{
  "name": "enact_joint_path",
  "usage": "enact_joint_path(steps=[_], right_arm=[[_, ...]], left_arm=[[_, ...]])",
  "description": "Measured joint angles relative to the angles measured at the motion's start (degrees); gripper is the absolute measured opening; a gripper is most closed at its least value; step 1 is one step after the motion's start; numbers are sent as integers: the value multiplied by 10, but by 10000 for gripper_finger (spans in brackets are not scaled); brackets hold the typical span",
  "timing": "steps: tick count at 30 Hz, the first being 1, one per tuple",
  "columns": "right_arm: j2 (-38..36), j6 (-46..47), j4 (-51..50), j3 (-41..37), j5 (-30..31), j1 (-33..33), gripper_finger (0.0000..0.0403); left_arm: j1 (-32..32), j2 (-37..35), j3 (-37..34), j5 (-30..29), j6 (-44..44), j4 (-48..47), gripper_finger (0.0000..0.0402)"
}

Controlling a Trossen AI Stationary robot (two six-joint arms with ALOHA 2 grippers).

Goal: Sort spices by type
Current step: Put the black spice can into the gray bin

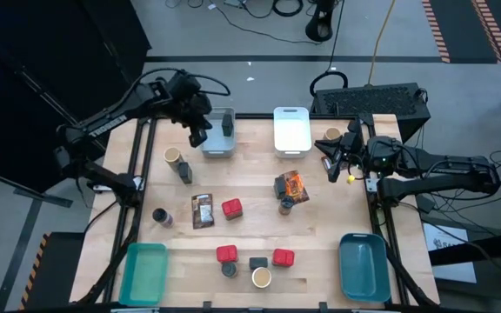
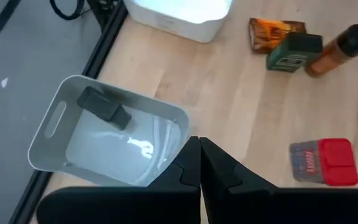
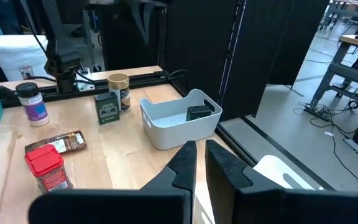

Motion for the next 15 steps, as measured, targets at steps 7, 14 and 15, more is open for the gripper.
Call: enact_joint_path(steps=[7,14,15], right_arm=[[0,0,0,0,0,0,18],[0,-9,0,0,0,0,18],[0,-10,0,0,0,0,18]], left_arm=[[21,90,-2,-118,-11,6,1],[9,187,-9,-218,-20,37,1],[10,194,-9,-228,-24,48,1]])
